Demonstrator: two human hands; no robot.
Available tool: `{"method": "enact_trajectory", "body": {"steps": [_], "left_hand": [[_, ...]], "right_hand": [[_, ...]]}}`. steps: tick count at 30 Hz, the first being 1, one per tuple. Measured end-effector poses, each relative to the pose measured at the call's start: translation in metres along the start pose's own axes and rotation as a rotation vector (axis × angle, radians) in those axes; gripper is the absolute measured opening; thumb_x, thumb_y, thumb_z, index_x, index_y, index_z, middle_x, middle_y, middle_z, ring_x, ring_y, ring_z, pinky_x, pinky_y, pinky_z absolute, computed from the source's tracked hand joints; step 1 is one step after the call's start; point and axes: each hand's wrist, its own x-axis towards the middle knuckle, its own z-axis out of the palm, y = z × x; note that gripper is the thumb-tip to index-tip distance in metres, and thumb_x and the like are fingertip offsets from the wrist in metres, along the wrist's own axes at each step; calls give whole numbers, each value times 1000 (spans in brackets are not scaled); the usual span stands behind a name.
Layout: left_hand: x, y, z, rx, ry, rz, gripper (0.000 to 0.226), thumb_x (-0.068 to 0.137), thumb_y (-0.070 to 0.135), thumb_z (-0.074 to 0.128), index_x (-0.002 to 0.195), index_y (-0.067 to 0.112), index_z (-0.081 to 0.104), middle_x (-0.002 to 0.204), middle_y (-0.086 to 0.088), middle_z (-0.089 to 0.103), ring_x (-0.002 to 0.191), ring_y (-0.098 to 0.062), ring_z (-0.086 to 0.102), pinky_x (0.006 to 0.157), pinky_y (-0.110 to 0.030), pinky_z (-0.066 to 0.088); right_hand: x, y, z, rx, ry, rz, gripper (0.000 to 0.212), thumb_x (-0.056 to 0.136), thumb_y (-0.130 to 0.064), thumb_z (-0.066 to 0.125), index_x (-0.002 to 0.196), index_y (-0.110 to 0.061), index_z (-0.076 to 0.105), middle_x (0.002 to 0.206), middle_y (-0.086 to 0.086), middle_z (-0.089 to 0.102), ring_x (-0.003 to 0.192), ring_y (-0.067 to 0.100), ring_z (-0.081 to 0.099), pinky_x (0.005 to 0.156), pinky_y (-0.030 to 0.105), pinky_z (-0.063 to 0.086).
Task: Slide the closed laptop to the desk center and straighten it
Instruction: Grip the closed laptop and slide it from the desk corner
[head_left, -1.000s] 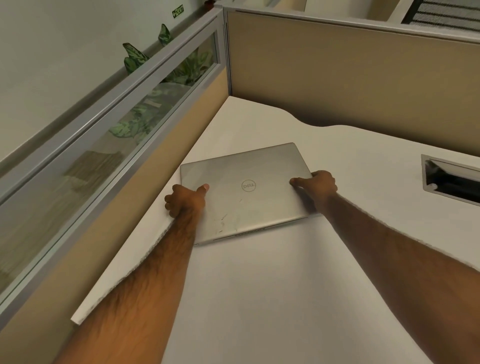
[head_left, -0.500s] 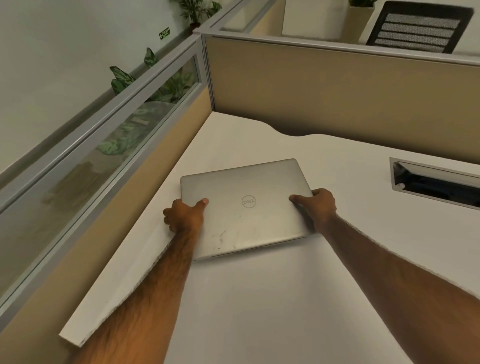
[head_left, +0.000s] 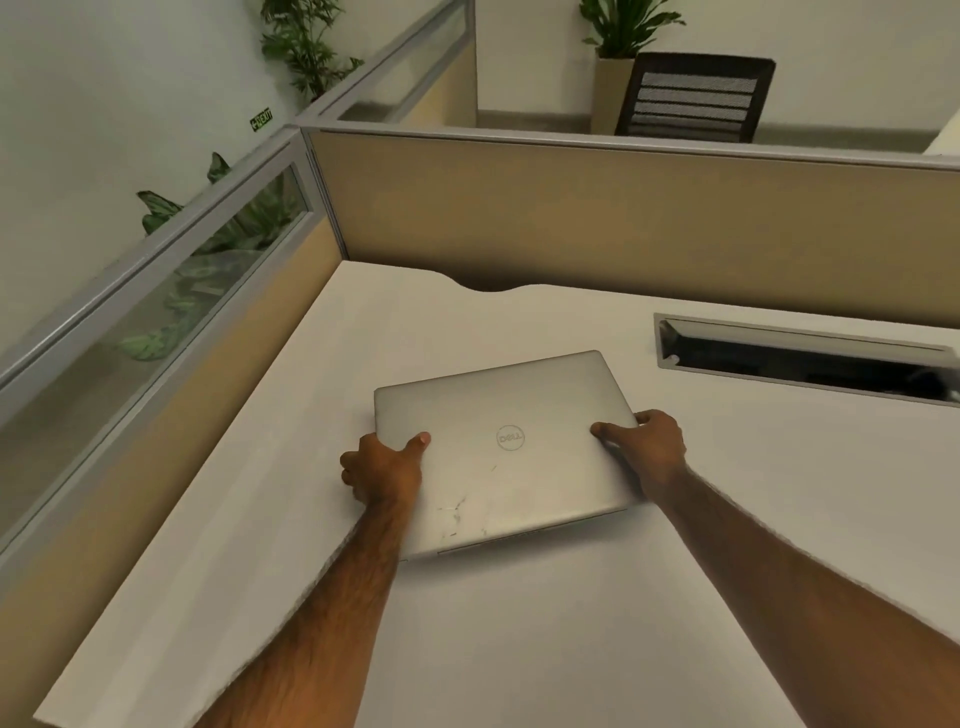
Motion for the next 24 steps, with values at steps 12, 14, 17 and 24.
{"method": "enact_trajectory", "body": {"steps": [12,14,17,24], "left_hand": [[-103,18,68,72,-84,76,77,75,49,81,131,2,56,131,-23,49,124,-43,47,97,-51,49],[-118,16,79,76,-98,80,77,75,48,81,131,2,56,132,-23,49,124,-42,47,97,-51,49],[-137,12,93,87,-113,76,77,76,48,81,132,2,55,132,-23,48,125,-43,47,98,-51,49],[-160,6,116,114,-125,88,75,78,48,79,133,3,54,134,-22,47,127,-43,45,99,-51,47]], "right_hand": [[-7,75,-116,27,87,103,60,67,-40,92,112,-9,67,117,12,72,108,37,68,95,54,58],[-8,87,-130,31,96,117,58,67,-40,92,109,-9,67,115,12,73,107,37,69,94,54,58],[-6,103,-147,38,100,125,54,67,-39,92,105,-9,68,113,12,74,104,37,70,92,53,59],[2,129,-171,87,63,143,42,65,-34,93,89,-12,67,105,12,76,98,37,73,90,55,61]]}}
